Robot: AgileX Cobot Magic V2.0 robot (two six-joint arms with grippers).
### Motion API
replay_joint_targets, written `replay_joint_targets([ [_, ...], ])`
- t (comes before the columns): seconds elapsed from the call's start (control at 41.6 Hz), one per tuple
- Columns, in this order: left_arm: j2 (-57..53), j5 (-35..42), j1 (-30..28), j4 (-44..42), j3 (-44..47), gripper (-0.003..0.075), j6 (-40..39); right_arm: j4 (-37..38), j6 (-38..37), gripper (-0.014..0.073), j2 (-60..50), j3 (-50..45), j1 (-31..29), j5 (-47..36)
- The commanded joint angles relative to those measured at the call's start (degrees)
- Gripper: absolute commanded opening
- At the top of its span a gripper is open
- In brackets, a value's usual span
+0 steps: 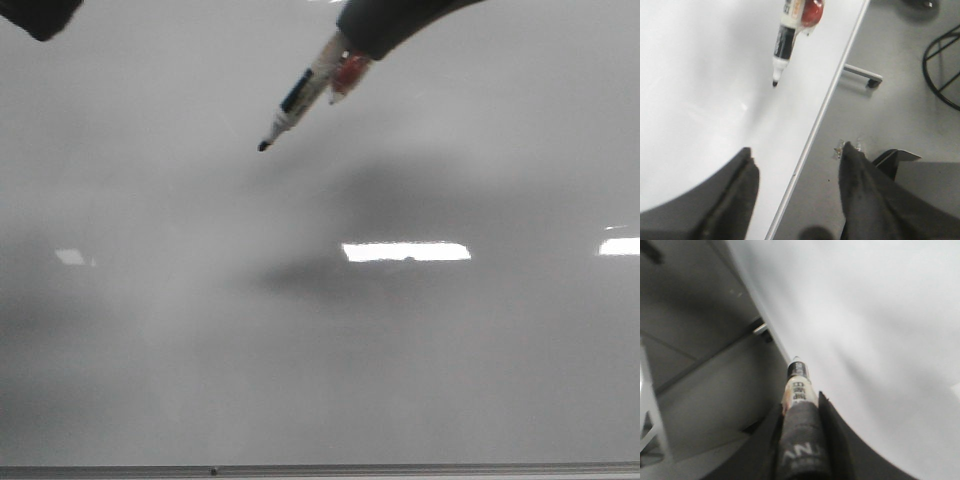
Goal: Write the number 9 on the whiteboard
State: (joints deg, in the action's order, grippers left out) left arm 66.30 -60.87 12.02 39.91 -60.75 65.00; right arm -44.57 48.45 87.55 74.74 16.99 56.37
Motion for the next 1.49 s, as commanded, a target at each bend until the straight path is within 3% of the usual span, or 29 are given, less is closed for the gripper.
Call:
replay_joint_targets([
  [0.0,-4.4,2.6,-4.2,4.1,2.0,0.0074,-1.3,-5.9,-0.1,-0.0059,-3.5,-3.5,-1.2,-12.1],
  [0.048,-7.5,5.0,-7.2,6.9,6.3,-0.002,-1.3,-8.4,0.8,-0.0059,-3.2,-5.5,-0.7,-16.8],
  [0.288,-20.9,17.8,-11.5,14.4,20.9,-0.0019,-0.8,-17.2,9.1,-0.0059,-0.6,-6.5,4.2,-28.3],
  [0.505,-27.1,20.1,-11.5,15.0,25.3,-0.0019,-0.8,-19.8,9.4,-0.0059,2.2,-6.4,4.5,-34.0],
  [0.986,-27.5,19.5,-11.5,15.3,25.3,-0.0019,-0.8,-20.1,9.8,-0.0059,9.8,-4.1,5.3,-27.9],
  [1.466,-27.5,19.3,-11.5,15.3,25.3,-0.0019,-0.8,-20.1,9.9,-0.0059,2.1,-4.9,-0.5,-29.8],
])
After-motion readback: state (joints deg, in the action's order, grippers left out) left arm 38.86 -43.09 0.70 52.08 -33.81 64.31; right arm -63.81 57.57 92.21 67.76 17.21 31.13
